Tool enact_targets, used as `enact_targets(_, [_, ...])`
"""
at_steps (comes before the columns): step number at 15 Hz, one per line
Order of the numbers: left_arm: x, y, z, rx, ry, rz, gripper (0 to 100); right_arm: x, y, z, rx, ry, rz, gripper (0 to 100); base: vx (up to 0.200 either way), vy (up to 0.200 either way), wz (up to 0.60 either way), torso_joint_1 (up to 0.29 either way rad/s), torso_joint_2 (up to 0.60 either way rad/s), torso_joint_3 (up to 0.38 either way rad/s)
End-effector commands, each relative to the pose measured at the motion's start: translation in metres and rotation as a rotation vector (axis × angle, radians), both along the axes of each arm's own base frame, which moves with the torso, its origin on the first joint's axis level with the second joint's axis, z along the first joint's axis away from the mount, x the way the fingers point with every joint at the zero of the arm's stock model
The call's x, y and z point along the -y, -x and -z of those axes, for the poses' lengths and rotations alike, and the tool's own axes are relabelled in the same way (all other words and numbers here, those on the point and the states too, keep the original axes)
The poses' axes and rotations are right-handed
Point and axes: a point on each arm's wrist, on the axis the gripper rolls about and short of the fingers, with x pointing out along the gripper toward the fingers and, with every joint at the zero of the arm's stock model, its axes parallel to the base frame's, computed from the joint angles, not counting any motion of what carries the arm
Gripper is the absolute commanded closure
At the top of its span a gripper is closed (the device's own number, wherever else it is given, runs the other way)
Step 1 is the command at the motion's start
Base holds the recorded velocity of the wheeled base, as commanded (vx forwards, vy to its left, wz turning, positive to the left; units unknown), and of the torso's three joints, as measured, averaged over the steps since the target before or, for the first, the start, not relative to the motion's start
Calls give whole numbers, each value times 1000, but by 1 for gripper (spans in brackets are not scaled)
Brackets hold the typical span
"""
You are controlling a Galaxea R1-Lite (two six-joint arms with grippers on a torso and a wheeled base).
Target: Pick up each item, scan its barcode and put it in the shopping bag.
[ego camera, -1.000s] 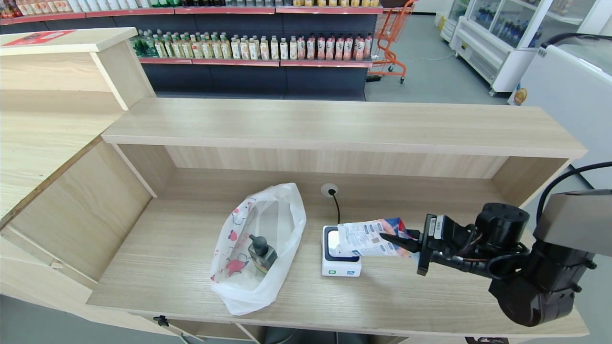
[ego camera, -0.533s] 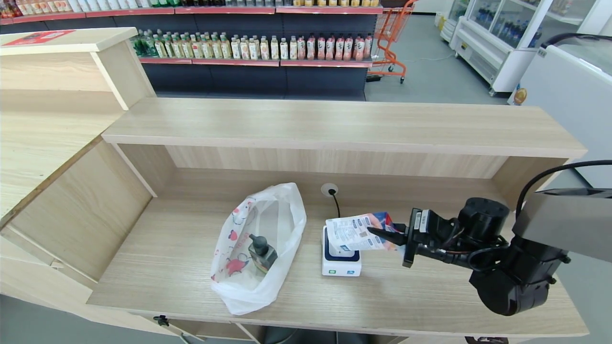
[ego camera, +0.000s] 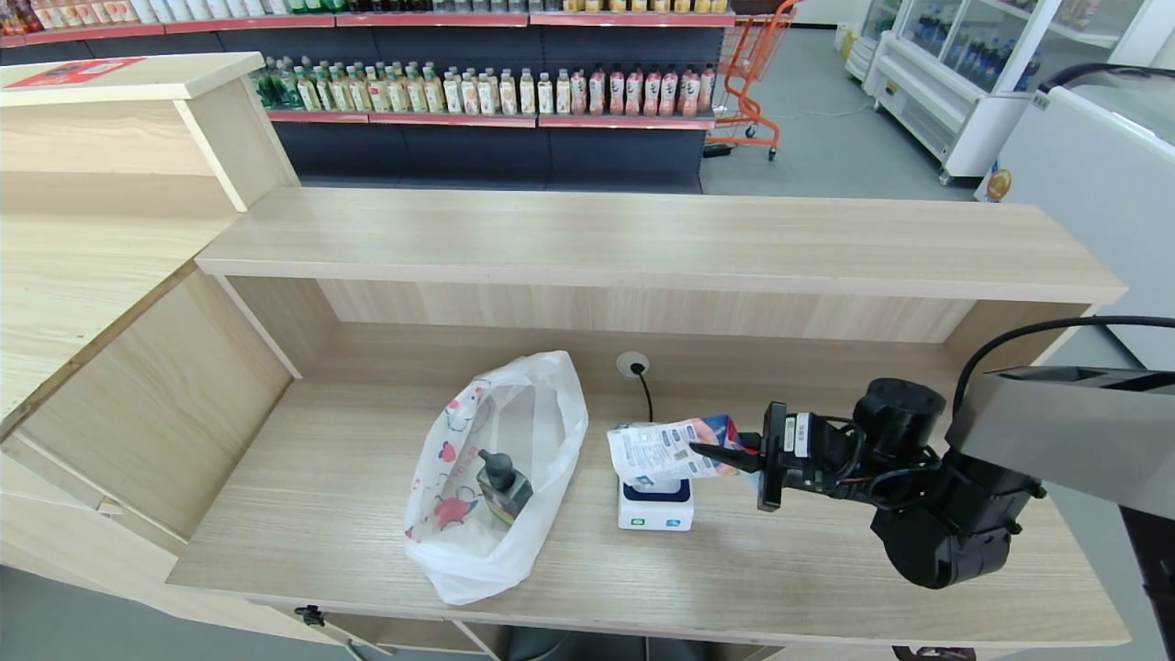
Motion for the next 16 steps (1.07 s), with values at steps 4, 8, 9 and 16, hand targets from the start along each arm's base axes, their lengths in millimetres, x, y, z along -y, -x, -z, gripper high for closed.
enact_targets(4, [0, 0, 0, -1, 0, 0, 0, 0, -5, 7, 30, 9, -38, 100, 0, 0, 0, 0, 0, 0])
enact_targets(8, [0, 0, 0, -1, 0, 0, 0, 1, -5, 12, 47, 22, -44, 100, 0, 0, 0, 0, 0, 0])
enact_targets(9, [0, 0, 0, -1, 0, 0, 0, 1, -5, 11, 50, 22, -43, 100, 0, 0, 0, 0, 0, 0])
enact_targets(16, [0, 0, 0, -1, 0, 0, 0, 2, -7, 10, 62, 20, -36, 100, 0, 0, 0, 0, 0, 0])
